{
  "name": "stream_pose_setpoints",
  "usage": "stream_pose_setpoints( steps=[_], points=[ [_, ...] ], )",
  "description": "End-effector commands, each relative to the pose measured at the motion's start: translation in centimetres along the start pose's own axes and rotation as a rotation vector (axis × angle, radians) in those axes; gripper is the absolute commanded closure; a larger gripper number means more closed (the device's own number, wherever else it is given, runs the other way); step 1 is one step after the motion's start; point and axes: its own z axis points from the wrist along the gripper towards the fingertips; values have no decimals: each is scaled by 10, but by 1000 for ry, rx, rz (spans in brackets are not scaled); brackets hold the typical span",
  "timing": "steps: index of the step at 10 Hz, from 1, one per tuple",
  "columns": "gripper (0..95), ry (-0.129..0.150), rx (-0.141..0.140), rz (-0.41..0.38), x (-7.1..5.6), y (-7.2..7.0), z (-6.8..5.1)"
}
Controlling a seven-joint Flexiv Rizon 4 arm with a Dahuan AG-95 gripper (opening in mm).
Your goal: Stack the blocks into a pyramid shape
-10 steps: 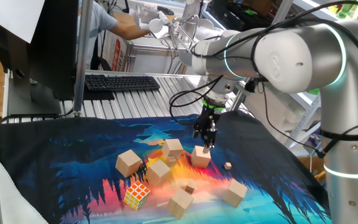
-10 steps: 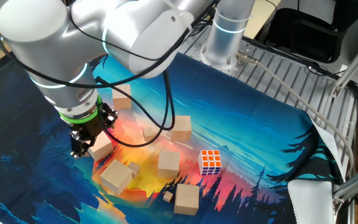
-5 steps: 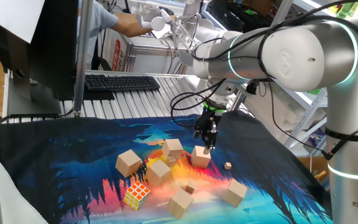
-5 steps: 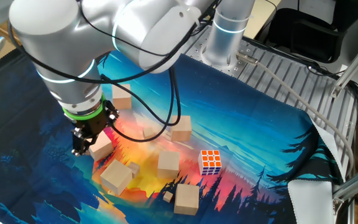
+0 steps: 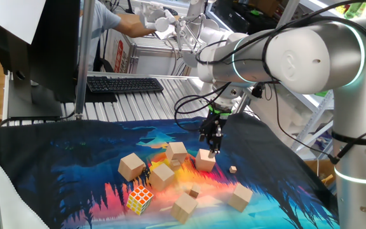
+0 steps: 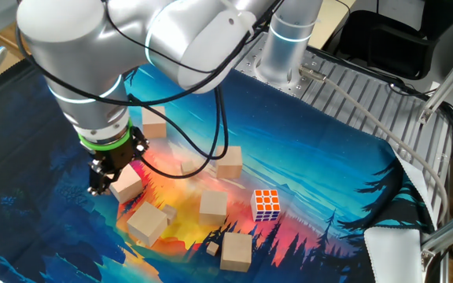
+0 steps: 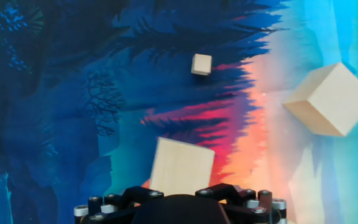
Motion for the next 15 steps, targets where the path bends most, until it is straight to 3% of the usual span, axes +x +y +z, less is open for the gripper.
stream_pose_setpoints(
  steps=[1, 6, 15],
  points=[
    [0, 9, -1, 17, -6, 0, 6],
    [0, 22, 4, 47, -8, 1, 22],
    [0, 50, 1, 48, -9, -5, 37]
  ],
)
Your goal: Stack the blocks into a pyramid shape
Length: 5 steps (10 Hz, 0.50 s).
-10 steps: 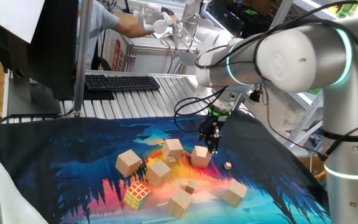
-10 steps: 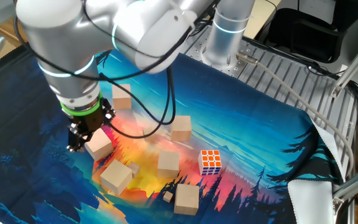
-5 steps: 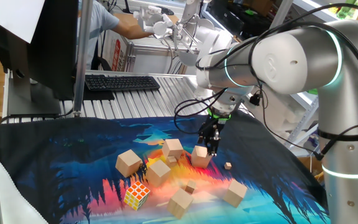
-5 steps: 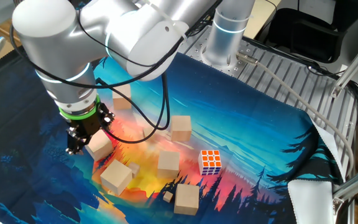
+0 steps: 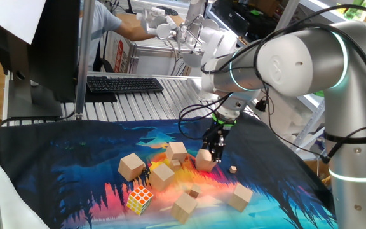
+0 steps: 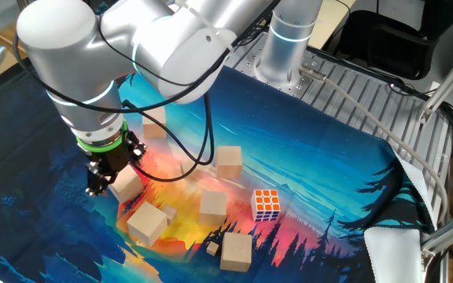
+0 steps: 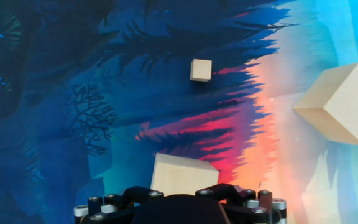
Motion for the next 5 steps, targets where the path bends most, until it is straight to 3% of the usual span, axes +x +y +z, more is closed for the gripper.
stream_pose_setpoints(
  steps=[1, 2, 5],
  points=[
    [0, 0, -1, -2, -1, 0, 1],
    [190, 3, -2, -7, -2, 0, 3],
    [190, 4, -7, -13, -3, 1, 8]
  ],
)
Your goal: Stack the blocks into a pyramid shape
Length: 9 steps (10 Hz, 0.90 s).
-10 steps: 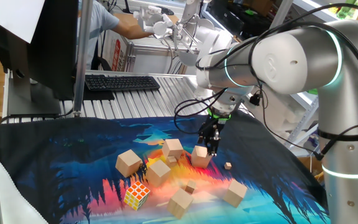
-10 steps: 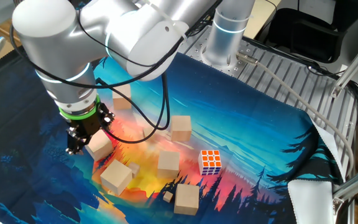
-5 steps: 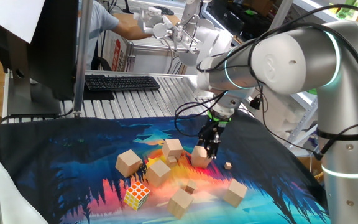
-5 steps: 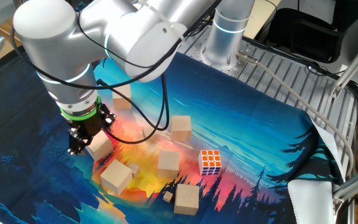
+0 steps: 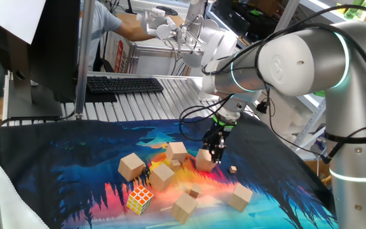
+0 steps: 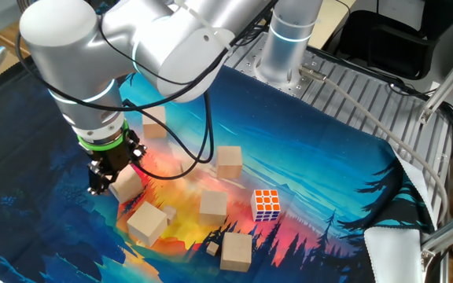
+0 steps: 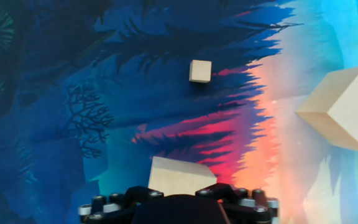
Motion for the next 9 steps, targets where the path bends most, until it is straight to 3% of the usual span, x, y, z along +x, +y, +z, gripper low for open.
stream_pose_setpoints(
  steps=[1, 2, 3, 4, 5, 6, 7, 9],
  points=[
    [380, 1, -1, -6, 0, 0, -1],
    [380, 2, -3, -12, 0, 0, -1],
    [570, 1, -5, -16, 0, 0, -1],
    [570, 2, -8, -23, 0, 0, -1],
    [760, 2, -14, -30, 0, 0, -2],
    [760, 5, -17, -33, 1, 1, -3],
    [950, 6, -20, -36, 4, 1, -4],
    [950, 8, -27, -38, 8, 2, -3]
  ],
)
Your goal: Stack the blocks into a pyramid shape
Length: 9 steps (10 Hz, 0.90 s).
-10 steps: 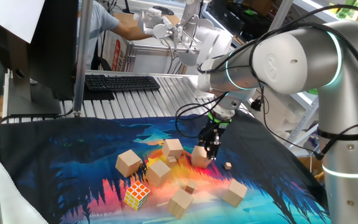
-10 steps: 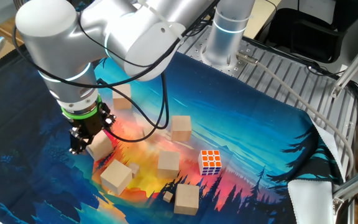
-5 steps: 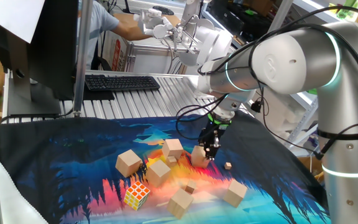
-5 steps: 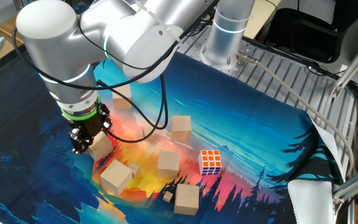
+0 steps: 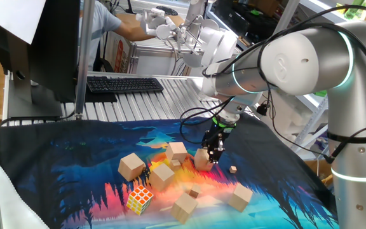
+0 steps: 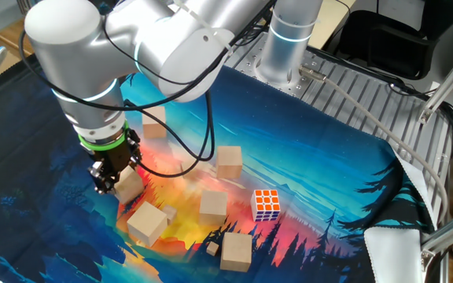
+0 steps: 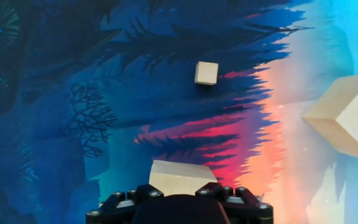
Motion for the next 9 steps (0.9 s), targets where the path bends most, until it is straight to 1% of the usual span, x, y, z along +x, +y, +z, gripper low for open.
stream_pose_setpoints(
  steps=[1, 4, 6, 7, 9],
  points=[
    [950, -1, -8, -2, 4, 1, 1],
    [950, 2, -19, -16, 10, 3, -2],
    [950, 14, -27, -28, 10, 6, -4],
    [950, 14, -30, -35, 10, 8, -5],
    [950, 17, -29, -39, 14, 14, -7]
  ],
)
